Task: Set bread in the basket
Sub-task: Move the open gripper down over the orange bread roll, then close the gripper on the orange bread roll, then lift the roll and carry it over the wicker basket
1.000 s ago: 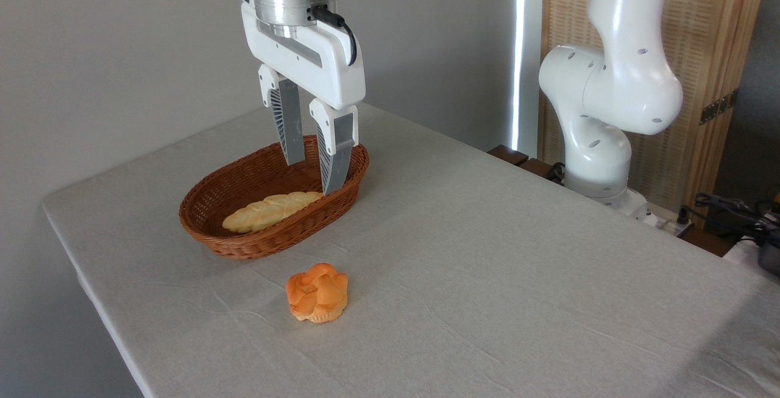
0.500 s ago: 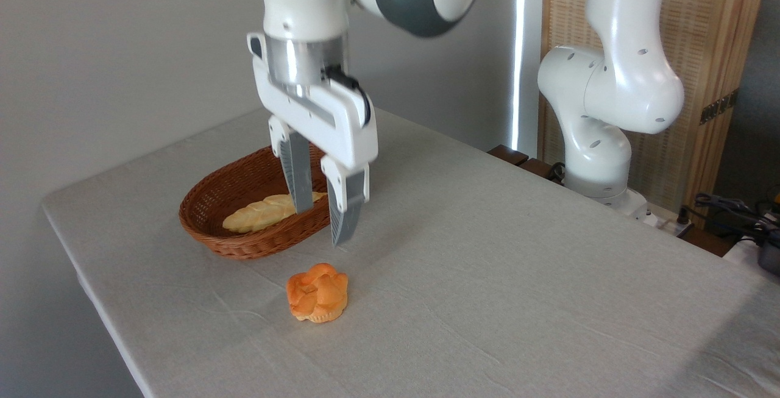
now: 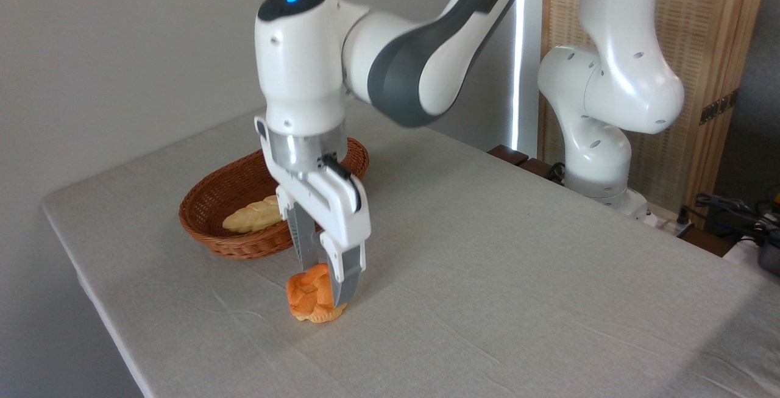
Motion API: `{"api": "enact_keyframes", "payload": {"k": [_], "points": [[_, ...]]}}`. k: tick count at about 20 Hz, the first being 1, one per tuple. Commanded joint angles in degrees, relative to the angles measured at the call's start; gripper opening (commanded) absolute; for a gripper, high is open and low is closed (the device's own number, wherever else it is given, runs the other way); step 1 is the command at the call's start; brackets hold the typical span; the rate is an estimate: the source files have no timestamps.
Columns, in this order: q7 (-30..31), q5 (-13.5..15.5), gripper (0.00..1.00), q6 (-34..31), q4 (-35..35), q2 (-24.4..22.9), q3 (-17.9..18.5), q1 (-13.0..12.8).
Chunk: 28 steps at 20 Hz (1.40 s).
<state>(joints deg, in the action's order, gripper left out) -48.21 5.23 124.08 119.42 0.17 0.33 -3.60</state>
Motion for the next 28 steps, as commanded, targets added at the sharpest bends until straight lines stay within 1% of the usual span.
{"api": "enact_keyframes", "payload": {"k": [1,3,5,6,7,8,9,10,11,19,21,23,24,26,27,28], "points": [[-0.57,-0.66,1.0,2.82,-0.41,2.28,0.11,-0.53],[-0.49,-0.66,1.0,3.18,-0.59,4.04,-0.41,-0.53],[-0.49,-0.75,1.0,3.27,-0.68,4.4,-0.41,-0.53],[-0.31,-0.57,0.98,3.18,-0.76,4.4,-0.41,-0.53],[-0.22,-0.14,0.86,3.27,-0.94,4.4,-0.41,-0.53],[-0.22,-0.05,0.68,3.18,-0.94,4.4,-0.41,-0.53],[-0.22,0.04,0.45,3.18,-0.94,4.4,-0.41,-0.53],[-0.31,0.04,0.31,3.18,-0.94,4.4,-0.5,-0.62],[-0.48,0.04,0.27,3.18,-0.94,4.4,-0.5,-0.62],[-0.57,0.04,0.27,3.09,-0.94,4.31,-0.5,-0.62],[-0.57,0.04,0.27,2.57,-1.46,3.26,-0.5,-0.62],[-0.14,0.39,0.29,1.34,-3.56,1.68,-0.59,-0.62],[-0.05,1.7,0.29,-0.49,-5.05,0.98,-1.11,-0.62],[0.39,5.65,0.29,-3.66,-8.57,0.09,-3.74,-0.62],[0.92,6.89,0.29,-5.15,-9.37,-0.69,-4.89,-0.62],[1.53,7.33,0.32,-6.12,-9.55,-1.66,-6.46,-0.62]]}}
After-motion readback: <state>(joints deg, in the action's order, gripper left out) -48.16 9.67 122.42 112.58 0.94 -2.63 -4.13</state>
